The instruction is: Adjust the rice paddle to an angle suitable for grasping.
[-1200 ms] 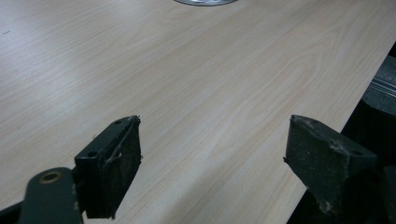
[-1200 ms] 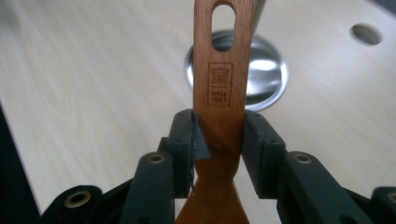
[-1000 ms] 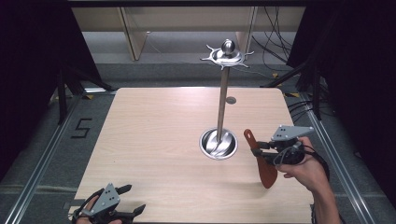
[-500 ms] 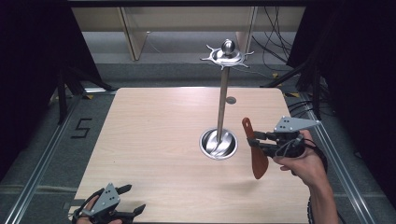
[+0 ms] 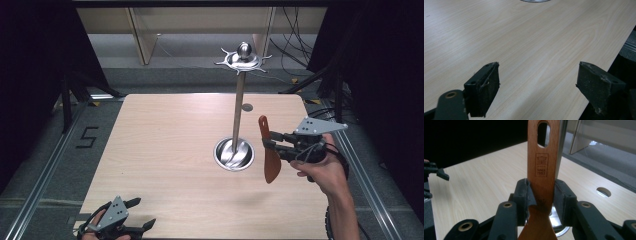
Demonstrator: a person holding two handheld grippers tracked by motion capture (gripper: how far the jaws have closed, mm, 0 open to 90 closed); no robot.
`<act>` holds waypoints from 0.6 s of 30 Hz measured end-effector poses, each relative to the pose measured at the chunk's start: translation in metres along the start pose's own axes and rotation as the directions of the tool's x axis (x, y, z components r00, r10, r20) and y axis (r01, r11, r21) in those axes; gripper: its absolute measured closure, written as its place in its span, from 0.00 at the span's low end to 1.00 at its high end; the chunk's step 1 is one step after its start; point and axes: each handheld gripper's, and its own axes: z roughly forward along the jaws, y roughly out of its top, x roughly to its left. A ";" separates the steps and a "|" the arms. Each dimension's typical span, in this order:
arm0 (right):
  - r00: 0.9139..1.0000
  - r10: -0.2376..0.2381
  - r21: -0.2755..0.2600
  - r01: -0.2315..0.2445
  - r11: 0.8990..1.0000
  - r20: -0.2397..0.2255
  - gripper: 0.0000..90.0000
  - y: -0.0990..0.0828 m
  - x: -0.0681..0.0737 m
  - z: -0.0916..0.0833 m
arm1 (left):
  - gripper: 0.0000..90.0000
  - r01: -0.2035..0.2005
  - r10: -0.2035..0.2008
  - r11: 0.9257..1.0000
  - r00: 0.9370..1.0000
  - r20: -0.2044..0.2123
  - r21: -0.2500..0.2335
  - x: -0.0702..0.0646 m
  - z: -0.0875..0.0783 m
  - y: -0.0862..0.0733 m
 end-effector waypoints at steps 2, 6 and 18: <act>1.000 0.025 -0.007 -0.025 1.000 0.001 0.74 0.003 0.001 -0.004 | 0.20 0.000 0.000 1.000 1.000 -0.002 0.003 0.000 0.000 0.000; 1.000 0.008 -0.057 -0.007 0.998 0.012 0.74 0.014 -0.001 -0.009 | 0.20 0.000 0.000 1.000 1.000 -0.003 0.003 0.000 0.000 0.000; 1.000 -0.008 -0.111 0.011 0.994 0.029 0.74 0.045 -0.002 -0.016 | 0.20 -0.029 0.029 1.000 1.000 -0.002 0.003 0.002 -0.001 0.000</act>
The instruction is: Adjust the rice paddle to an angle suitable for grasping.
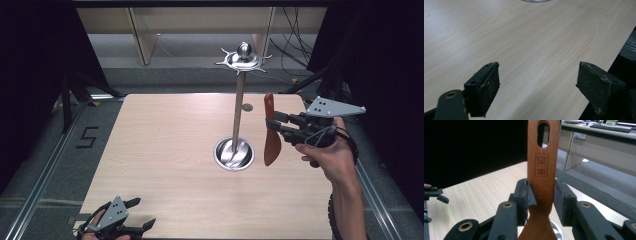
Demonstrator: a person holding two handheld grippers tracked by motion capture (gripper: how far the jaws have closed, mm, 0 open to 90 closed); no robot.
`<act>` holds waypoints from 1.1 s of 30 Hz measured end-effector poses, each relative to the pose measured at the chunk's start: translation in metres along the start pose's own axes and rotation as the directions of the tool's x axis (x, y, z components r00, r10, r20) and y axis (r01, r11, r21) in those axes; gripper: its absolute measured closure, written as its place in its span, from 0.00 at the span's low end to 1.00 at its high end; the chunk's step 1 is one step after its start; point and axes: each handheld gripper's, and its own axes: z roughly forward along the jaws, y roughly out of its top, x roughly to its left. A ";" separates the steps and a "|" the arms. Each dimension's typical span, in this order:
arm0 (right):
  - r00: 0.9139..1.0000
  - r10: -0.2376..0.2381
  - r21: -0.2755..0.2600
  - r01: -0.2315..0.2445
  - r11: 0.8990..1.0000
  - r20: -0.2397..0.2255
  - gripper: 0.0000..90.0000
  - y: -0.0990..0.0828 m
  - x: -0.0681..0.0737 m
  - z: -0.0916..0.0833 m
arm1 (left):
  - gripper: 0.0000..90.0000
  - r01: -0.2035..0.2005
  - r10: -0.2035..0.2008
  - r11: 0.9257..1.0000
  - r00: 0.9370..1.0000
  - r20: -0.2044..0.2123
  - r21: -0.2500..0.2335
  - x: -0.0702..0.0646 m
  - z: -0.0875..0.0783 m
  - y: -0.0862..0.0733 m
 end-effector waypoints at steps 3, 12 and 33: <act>1.000 0.005 -0.018 -0.005 1.000 -0.005 0.74 0.007 -0.002 -0.001 | 0.20 0.008 -0.008 1.000 1.000 -0.002 0.004 0.000 0.000 0.000; 1.000 0.004 -0.046 -0.003 0.999 0.012 0.74 0.026 -0.006 -0.002 | 0.20 0.031 -0.031 0.999 1.000 -0.002 -0.007 -0.002 0.001 -0.001; 1.000 0.022 -0.066 -0.021 0.998 0.013 0.74 0.049 -0.016 0.007 | 0.20 0.029 -0.029 1.000 1.000 -0.002 -0.002 -0.002 0.000 -0.001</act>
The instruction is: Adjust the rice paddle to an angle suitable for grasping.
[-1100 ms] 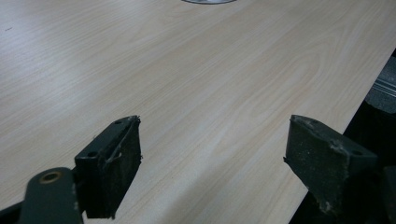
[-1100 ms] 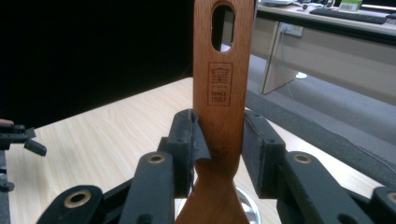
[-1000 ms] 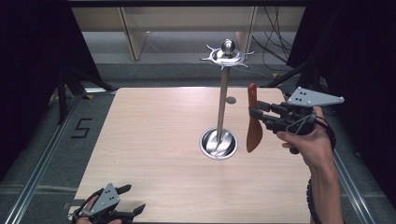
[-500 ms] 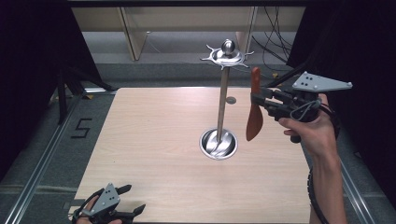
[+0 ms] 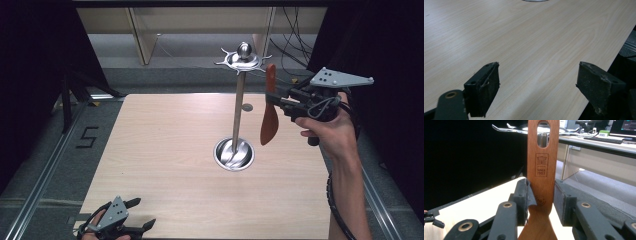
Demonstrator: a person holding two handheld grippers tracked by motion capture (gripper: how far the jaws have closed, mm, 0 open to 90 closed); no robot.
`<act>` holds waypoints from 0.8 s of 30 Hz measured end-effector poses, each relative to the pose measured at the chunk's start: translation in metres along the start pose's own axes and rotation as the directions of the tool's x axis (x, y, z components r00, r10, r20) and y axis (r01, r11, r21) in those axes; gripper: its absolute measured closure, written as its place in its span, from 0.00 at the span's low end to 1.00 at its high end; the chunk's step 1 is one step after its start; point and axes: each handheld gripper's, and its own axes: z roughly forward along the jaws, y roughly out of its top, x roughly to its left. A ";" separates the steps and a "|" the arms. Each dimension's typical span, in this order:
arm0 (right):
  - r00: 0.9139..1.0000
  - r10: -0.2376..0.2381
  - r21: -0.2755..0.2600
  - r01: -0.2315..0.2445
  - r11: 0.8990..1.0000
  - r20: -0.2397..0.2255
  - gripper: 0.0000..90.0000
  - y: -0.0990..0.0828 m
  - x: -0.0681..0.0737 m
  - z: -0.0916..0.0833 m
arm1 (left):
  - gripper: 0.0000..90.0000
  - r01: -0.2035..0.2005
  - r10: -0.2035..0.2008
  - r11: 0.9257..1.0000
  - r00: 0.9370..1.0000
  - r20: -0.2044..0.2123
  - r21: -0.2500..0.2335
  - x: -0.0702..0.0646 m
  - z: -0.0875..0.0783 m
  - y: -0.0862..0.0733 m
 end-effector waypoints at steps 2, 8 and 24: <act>1.000 -0.005 0.004 0.005 1.000 0.005 0.74 0.001 0.000 0.003 | 0.20 -0.009 0.009 1.000 1.000 0.002 0.005 0.001 0.000 0.000; 1.000 -0.003 0.019 0.003 1.000 0.001 0.74 0.002 -0.001 0.008 | 0.20 0.002 -0.002 1.000 1.000 0.004 0.003 0.000 0.000 0.000; 1.000 0.004 0.050 -0.004 0.999 0.002 0.74 0.004 -0.002 0.020 | 0.20 -0.033 0.033 0.999 0.999 0.005 0.013 0.003 -0.001 0.001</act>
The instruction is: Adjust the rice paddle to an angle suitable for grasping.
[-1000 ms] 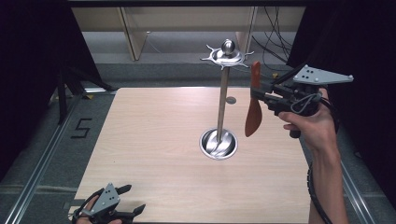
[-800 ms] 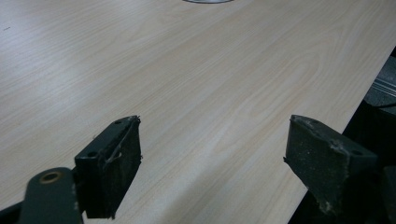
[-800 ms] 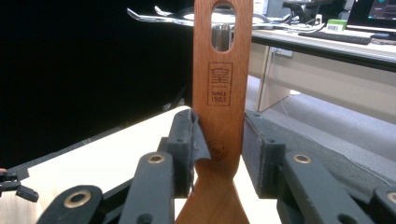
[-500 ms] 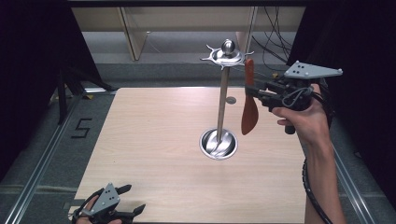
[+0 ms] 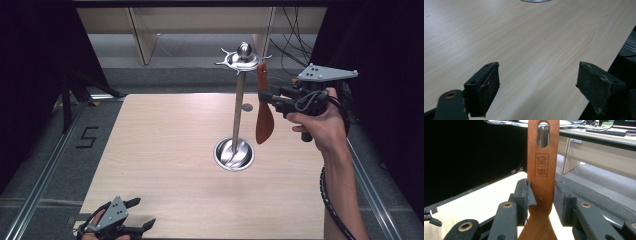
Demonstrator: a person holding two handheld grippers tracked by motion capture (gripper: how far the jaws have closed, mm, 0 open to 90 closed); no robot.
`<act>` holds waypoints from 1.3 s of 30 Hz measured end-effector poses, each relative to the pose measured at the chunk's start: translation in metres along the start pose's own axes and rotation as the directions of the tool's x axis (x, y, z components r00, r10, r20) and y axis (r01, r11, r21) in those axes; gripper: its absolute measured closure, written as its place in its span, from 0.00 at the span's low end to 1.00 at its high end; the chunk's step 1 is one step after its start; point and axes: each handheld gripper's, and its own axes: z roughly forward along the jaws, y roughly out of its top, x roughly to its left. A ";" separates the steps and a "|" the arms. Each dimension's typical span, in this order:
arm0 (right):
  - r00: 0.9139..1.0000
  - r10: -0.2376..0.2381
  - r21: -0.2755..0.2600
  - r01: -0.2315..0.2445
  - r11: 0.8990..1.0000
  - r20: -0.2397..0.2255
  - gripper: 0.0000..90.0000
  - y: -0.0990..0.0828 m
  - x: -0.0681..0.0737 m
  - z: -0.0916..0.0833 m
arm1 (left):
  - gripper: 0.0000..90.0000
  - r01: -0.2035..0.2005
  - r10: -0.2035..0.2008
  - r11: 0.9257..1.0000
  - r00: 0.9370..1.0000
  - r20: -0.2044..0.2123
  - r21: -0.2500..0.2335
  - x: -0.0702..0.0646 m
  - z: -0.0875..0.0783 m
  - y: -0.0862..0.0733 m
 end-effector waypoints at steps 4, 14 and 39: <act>1.000 0.012 0.006 -0.012 1.000 -0.007 0.74 -0.001 0.000 0.002 | 0.20 0.034 -0.034 0.999 0.999 0.001 -0.011 -0.002 0.001 -0.001; 1.000 0.024 -0.006 -0.024 1.000 -0.012 0.74 -0.005 0.000 0.000 | 0.20 0.034 -0.034 0.999 0.999 -0.004 -0.014 -0.003 0.001 -0.001; 0.997 0.082 -0.058 -0.081 0.995 0.009 0.61 -0.025 -0.002 -0.013 | 0.20 0.033 -0.033 0.999 0.999 -0.006 -0.013 -0.003 0.001 -0.001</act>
